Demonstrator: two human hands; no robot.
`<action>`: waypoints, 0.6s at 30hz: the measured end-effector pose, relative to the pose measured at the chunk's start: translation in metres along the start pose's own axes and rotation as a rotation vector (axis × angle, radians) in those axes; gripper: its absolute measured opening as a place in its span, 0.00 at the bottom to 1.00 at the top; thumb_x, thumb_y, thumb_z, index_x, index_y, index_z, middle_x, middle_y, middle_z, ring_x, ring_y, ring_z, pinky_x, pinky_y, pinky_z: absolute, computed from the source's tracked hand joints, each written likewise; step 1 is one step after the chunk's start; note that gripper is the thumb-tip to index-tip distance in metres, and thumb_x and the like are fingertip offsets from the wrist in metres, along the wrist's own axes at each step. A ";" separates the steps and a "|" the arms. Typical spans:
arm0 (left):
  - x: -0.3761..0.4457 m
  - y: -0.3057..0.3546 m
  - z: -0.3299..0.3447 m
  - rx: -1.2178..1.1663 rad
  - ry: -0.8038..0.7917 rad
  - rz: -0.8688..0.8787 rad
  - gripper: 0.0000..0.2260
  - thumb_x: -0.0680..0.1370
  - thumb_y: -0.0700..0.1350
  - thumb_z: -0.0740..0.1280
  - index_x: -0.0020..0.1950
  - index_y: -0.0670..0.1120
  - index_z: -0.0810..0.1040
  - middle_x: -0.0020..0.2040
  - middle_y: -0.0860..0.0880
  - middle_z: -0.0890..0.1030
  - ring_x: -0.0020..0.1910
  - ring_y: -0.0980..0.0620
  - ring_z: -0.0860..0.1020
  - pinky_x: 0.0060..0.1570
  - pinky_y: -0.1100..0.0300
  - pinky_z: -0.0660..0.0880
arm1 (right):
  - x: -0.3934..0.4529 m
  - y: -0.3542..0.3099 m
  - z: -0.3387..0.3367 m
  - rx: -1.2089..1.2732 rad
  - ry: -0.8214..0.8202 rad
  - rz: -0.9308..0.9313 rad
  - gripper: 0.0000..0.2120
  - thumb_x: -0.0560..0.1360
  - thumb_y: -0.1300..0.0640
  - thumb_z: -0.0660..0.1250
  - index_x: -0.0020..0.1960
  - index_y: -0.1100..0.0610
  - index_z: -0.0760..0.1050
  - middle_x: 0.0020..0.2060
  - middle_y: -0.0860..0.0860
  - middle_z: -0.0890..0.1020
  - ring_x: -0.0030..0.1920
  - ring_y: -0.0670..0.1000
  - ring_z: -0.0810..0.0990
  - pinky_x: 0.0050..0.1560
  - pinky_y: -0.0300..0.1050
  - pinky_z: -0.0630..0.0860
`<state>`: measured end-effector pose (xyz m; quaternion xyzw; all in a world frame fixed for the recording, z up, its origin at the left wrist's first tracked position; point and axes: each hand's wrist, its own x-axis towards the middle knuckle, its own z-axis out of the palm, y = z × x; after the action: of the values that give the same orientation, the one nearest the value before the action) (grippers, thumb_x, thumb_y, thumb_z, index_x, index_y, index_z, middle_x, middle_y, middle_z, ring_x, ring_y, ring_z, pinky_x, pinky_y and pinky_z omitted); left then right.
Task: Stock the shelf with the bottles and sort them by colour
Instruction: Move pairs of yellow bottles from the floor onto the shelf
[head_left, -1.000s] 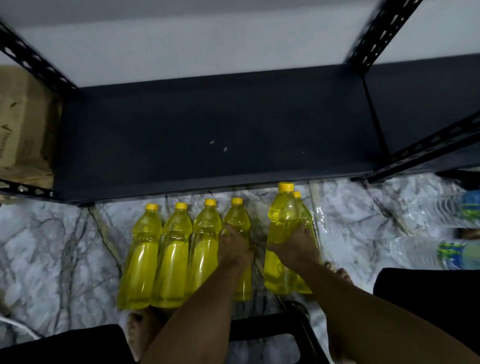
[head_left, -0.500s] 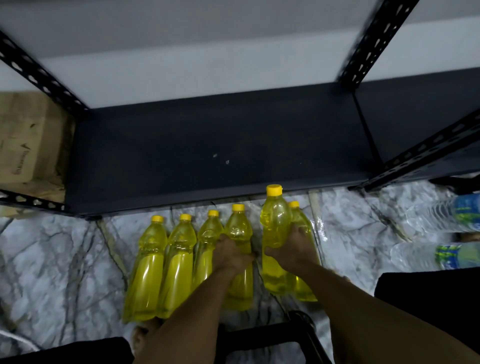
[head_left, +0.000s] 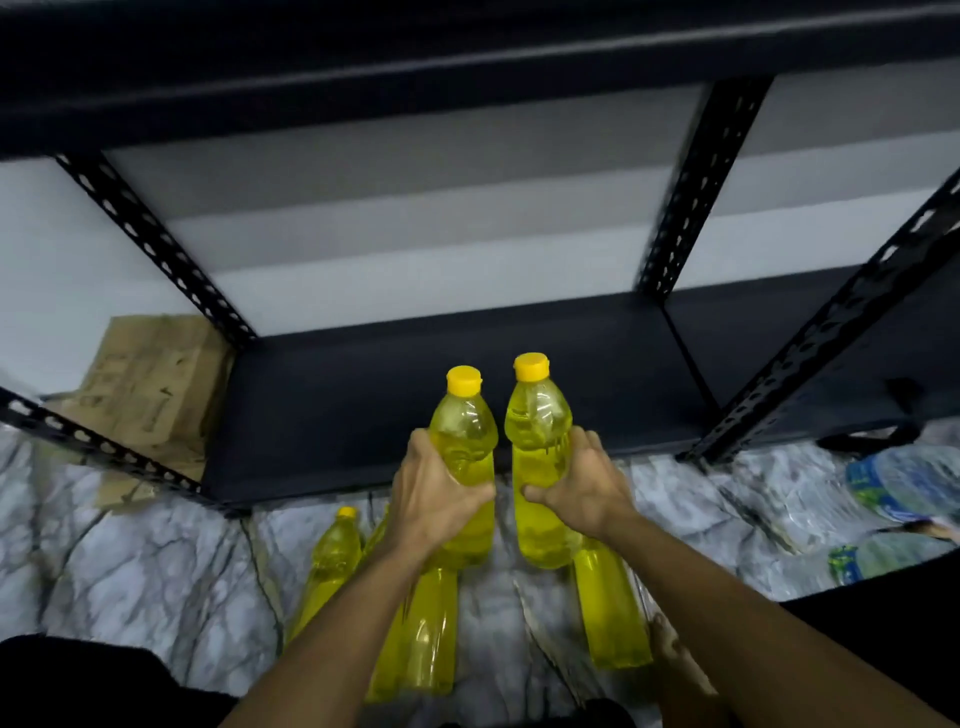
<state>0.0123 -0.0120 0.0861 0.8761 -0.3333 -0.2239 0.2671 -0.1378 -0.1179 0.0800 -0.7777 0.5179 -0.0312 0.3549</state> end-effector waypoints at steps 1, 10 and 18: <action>-0.003 0.008 -0.013 -0.020 0.024 0.026 0.30 0.62 0.56 0.76 0.54 0.50 0.63 0.49 0.51 0.74 0.48 0.46 0.76 0.40 0.56 0.72 | -0.003 -0.007 -0.010 0.008 0.026 -0.032 0.32 0.64 0.44 0.77 0.59 0.54 0.67 0.54 0.49 0.70 0.59 0.56 0.75 0.51 0.48 0.71; -0.028 0.083 -0.126 -0.164 0.166 0.341 0.30 0.61 0.51 0.79 0.56 0.52 0.67 0.48 0.56 0.77 0.45 0.55 0.78 0.41 0.56 0.76 | -0.051 -0.066 -0.112 0.053 0.259 -0.346 0.28 0.62 0.40 0.75 0.56 0.47 0.69 0.45 0.44 0.70 0.48 0.50 0.76 0.43 0.46 0.71; -0.058 0.151 -0.205 -0.294 0.217 0.543 0.28 0.64 0.46 0.81 0.55 0.57 0.68 0.49 0.59 0.78 0.48 0.67 0.76 0.43 0.68 0.72 | -0.084 -0.121 -0.202 0.127 0.458 -0.505 0.27 0.60 0.37 0.75 0.53 0.46 0.71 0.46 0.42 0.73 0.47 0.47 0.75 0.46 0.49 0.76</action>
<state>0.0197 -0.0017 0.3470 0.7260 -0.4885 -0.0954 0.4746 -0.1655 -0.1279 0.3282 -0.8305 0.3722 -0.3240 0.2583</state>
